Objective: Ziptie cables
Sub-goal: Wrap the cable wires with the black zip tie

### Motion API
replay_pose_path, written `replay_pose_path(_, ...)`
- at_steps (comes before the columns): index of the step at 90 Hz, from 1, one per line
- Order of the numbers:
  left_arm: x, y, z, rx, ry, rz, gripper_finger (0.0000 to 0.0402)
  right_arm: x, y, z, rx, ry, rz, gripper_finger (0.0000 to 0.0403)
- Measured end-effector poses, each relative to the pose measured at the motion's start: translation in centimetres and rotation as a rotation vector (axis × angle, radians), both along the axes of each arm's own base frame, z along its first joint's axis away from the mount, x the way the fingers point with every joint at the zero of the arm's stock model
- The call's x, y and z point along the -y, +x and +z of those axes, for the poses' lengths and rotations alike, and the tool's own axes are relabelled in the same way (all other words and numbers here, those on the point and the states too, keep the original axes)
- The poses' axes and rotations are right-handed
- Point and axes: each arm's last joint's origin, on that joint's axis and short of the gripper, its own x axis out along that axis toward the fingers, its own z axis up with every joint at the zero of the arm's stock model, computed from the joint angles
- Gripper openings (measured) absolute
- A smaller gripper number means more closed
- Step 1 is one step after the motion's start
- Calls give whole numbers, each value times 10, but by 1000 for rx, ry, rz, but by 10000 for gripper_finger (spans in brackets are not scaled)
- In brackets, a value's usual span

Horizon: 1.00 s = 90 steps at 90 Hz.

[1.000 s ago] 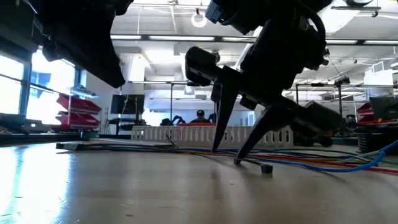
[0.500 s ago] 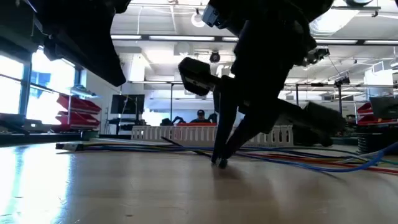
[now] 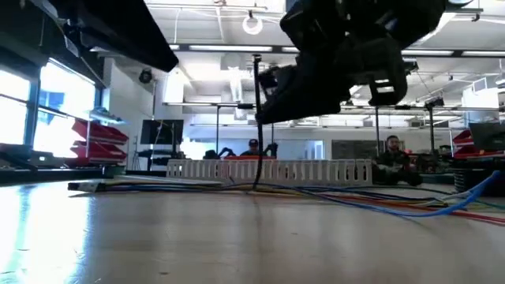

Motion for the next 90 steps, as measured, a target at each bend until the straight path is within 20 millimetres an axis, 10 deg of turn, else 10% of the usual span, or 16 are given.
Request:
replay_pose_path(37, 2, 29, -41, 84, 117, 81, 119, -8, -15, -6, 60, 281, -302, 0)
replay_pose_path(90, -9, 64, -39, 124, 196, -9, 117, -16, -16, -5, 70, 272, -302, 0)
